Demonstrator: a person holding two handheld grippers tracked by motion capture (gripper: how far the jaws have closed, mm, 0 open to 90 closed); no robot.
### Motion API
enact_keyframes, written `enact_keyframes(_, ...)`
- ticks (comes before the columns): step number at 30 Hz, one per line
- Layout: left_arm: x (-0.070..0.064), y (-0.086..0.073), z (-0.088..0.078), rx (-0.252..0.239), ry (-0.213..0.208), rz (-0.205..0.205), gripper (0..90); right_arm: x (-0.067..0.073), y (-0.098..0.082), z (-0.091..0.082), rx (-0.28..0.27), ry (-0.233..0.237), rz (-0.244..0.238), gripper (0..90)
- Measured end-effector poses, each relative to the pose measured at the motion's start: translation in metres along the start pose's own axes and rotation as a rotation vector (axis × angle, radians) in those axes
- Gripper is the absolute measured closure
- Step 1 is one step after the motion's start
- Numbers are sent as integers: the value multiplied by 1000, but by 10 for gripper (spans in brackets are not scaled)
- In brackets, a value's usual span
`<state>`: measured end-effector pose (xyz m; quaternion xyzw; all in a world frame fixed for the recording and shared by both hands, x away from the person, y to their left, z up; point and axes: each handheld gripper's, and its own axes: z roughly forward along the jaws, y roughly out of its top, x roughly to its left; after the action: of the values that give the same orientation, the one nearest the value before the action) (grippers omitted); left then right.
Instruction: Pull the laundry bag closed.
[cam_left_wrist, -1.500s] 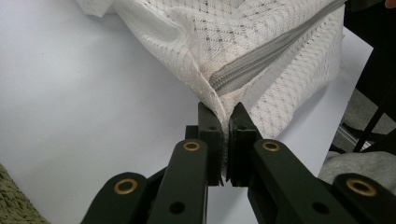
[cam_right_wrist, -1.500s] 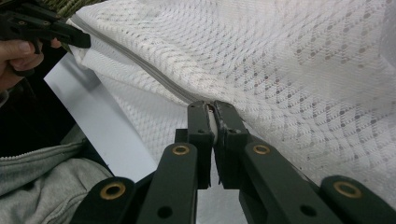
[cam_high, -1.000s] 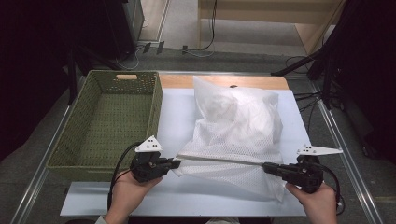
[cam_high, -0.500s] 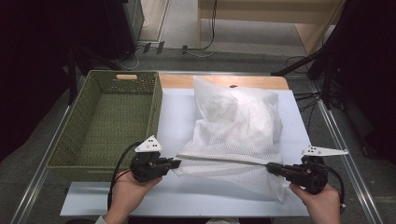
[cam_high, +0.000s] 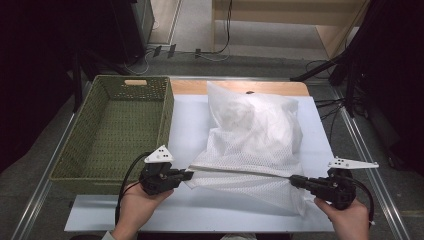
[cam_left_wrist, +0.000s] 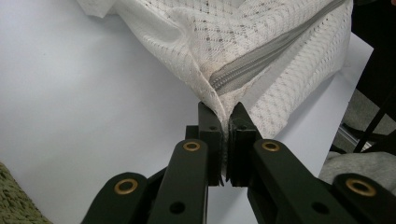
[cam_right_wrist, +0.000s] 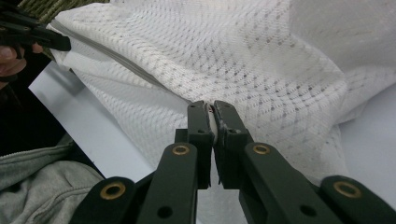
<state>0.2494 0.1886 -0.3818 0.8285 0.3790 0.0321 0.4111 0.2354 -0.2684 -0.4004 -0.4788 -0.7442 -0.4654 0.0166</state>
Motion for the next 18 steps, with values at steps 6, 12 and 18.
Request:
enact_keyframes(6, 0, 0, -1, 1, 6, 1, 877, -2, -1, -2, -3, -12, 2, 869)
enact_keyframes(12, 0, 0, -1, 1, 9, 2, 878, -5, -3, -6, -2, -29, 15, 870)
enact_keyframes(18, 0, 0, -1, -1, 7, 1, 878, -9, -5, -7, -3, -33, 27, 869)
